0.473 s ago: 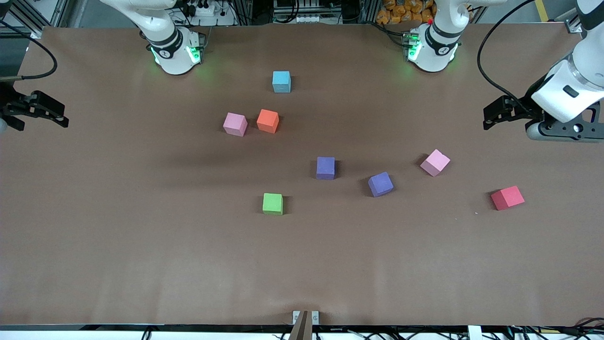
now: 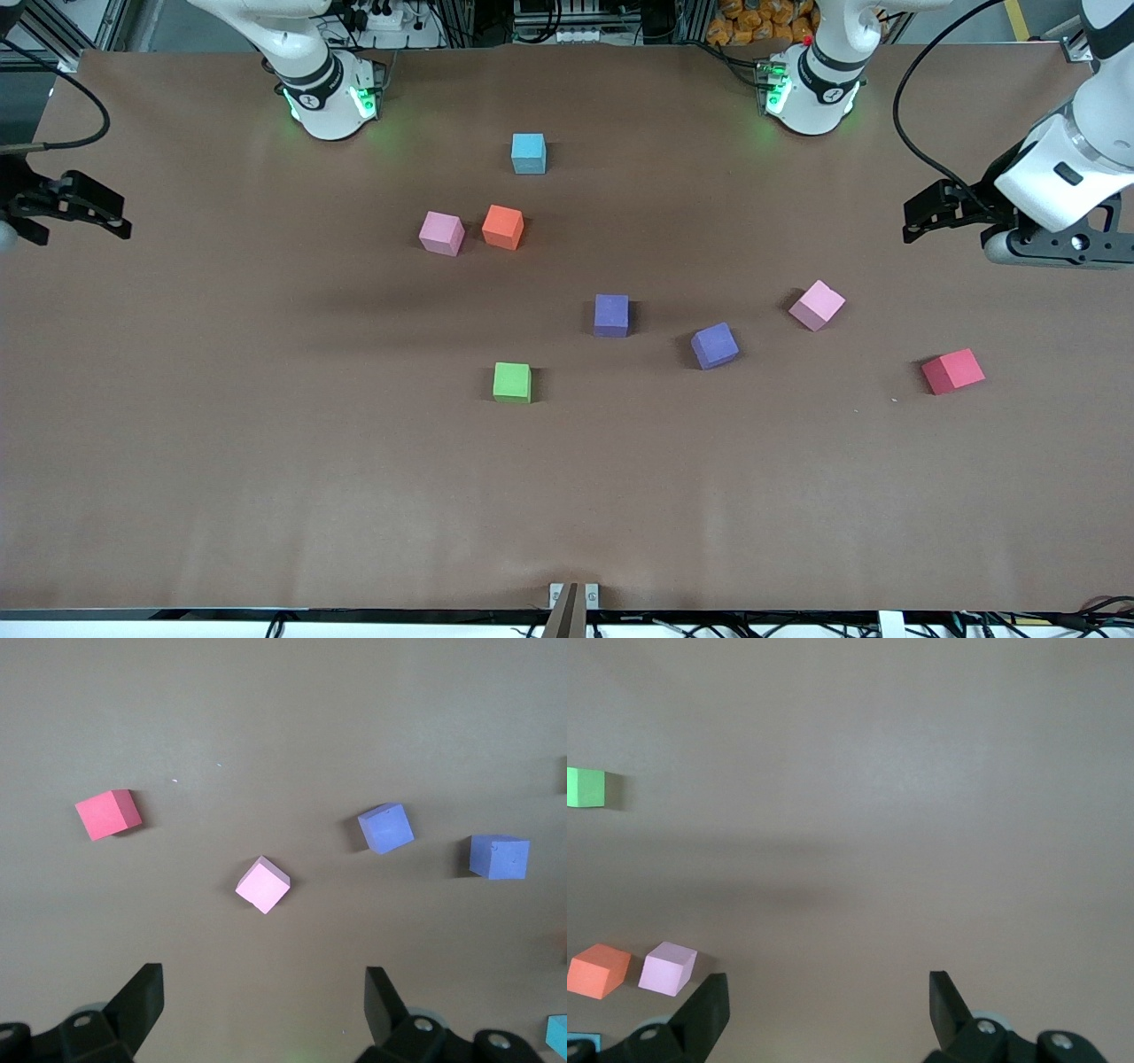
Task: Arrange blocks into number 1
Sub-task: 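Reach the right gripper to a pink cube while the left gripper reaches another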
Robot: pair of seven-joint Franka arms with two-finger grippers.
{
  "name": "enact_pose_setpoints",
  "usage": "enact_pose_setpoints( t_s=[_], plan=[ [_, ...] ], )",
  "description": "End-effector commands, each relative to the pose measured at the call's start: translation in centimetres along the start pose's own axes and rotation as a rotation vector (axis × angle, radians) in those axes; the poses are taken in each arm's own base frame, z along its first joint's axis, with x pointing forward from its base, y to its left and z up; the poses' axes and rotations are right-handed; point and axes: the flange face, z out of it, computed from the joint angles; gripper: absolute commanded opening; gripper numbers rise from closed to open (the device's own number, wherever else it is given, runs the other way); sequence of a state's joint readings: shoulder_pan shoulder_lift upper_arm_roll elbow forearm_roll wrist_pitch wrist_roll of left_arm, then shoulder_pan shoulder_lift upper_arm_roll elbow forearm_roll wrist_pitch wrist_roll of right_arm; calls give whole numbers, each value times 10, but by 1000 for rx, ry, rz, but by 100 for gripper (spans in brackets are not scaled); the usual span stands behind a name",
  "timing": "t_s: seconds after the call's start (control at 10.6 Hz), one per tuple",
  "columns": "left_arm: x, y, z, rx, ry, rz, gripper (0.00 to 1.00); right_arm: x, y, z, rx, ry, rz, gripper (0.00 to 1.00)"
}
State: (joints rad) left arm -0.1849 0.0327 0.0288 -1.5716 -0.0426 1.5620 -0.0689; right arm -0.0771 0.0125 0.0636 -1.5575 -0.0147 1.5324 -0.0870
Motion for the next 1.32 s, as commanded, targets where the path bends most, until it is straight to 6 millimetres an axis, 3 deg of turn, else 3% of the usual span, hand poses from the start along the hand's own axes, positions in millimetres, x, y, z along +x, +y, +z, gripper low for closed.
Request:
enact_pose_setpoints(
  t_s=[0.0,0.19,0.38,0.57,0.66,0.95,1.23],
  plan=[
    [-3,16,15,-14,-41,75,100,35,-41,51,78,-71,-6,100],
    [-2,20,48,-14,-59,170,100,61,-62,101,168,-108,53,100],
    [-6,22,87,-13,-82,275,100,59,-84,156,161,-140,60,100],
    [-13,44,123,25,-82,339,100,46,-124,204,134,-184,152,100],
    [-19,59,144,47,-80,378,100,35,-152,229,115,-202,192,100],
    [-38,81,218,73,-66,449,100,-15,-210,301,76,-242,224,100],
    [-47,81,270,180,-54,588,100,-61,-239,353,120,-358,299,100]
  ],
)
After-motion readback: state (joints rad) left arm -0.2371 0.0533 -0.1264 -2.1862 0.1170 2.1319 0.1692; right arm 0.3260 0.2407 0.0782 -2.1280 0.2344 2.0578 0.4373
